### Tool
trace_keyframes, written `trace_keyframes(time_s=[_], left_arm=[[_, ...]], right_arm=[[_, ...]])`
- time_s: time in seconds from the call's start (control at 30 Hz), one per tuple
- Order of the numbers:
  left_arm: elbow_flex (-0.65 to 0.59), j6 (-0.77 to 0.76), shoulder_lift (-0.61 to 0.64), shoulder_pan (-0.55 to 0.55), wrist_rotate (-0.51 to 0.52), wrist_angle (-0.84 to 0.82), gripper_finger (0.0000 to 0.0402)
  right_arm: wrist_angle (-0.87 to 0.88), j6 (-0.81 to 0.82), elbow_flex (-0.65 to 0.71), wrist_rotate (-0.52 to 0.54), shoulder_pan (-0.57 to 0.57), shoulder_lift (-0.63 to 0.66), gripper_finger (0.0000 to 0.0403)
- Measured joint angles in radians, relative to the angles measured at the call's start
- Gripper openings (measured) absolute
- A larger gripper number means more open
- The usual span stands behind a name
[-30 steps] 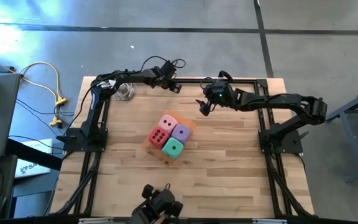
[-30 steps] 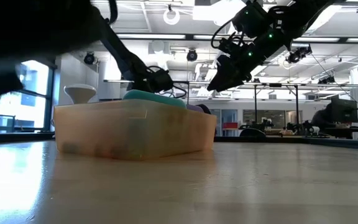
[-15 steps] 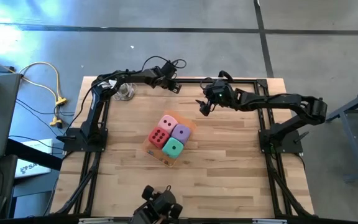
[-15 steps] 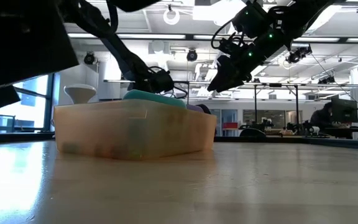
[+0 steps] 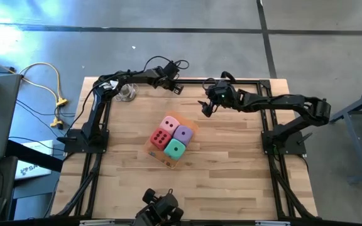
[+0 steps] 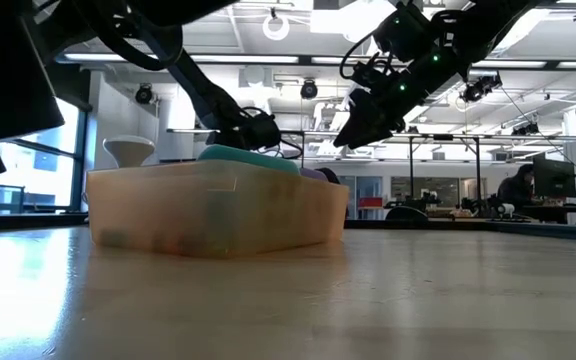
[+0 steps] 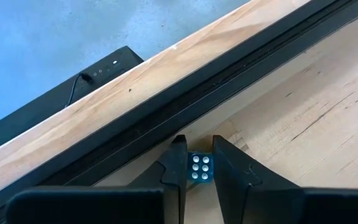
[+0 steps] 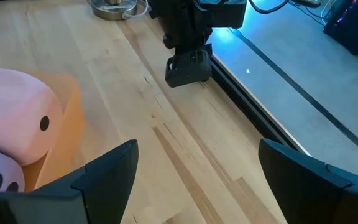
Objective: Pick & Place Dice
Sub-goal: Put the small light blue die into the orange bin
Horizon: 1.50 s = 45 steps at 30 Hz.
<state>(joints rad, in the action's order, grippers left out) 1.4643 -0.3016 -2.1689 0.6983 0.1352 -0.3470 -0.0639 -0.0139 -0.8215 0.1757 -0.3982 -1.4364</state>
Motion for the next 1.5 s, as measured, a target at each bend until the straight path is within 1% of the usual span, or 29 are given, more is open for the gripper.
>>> trace_keyframes(time_s=[0.17, 0.3, 0.43, 0.63, 0.77, 0.83, 0.93, 1.03, 1.1, 1.23, 1.37, 1.5], left_arm=[[0.000, 0.035, 0.003, 0.000, 0.000, -0.004, 0.0046], [-0.003, 0.088, 0.040, -0.008, -0.003, -0.038, 0.0046], [-0.012, 0.141, 0.121, -0.038, -0.006, -0.149, 0.0046], [-0.008, 0.201, 0.292, -0.127, -0.029, -0.267, 0.0046], [-0.008, 0.195, 0.402, -0.208, -0.030, -0.359, 0.0046], [-0.005, 0.175, 0.458, -0.259, -0.032, -0.437, 0.0046], [-0.006, 0.137, 0.514, -0.345, -0.036, -0.596, 0.0047], [-0.008, 0.086, 0.561, -0.440, -0.038, -0.687, 0.0053], [-0.017, 0.067, 0.574, -0.503, -0.039, -0.701, 0.0053], [-0.033, 0.024, 0.563, -0.613, -0.058, -0.762, 0.0052], [-0.054, 0.000, 0.562, -0.714, -0.124, -0.749, 0.0052], [-0.079, -0.004, 0.562, -0.808, -0.134, -0.726, 0.0052]], right_arm=[[0.000, 0.014, 0.000, 0.000, 0.000, 0.000, 0.0325], [0.001, 0.014, 0.000, 0.000, 0.000, 0.000, 0.0325], [0.005, 0.013, 0.000, 0.000, 0.000, 0.000, 0.0325], [0.024, -0.006, 0.000, 0.000, 0.000, 0.000, 0.0325], [0.038, -0.010, 0.000, 0.000, 0.000, 0.000, 0.0325], [0.042, -0.012, 0.000, 0.000, 0.000, 0.000, 0.0325], [0.046, -0.013, 0.000, -0.004, 0.000, 0.000, 0.0325], [0.051, -0.013, 0.000, -0.045, 0.000, 0.000, 0.0325], [0.047, -0.013, 0.000, -0.074, 0.000, 0.000, 0.0325], [0.035, -0.009, 0.000, -0.107, 0.000, 0.000, 0.0325], [0.030, 0.011, 0.000, -0.135, -0.001, 0.000, 0.0325], [0.030, 0.049, 0.000, -0.190, 0.000, 0.000, 0.0325]])
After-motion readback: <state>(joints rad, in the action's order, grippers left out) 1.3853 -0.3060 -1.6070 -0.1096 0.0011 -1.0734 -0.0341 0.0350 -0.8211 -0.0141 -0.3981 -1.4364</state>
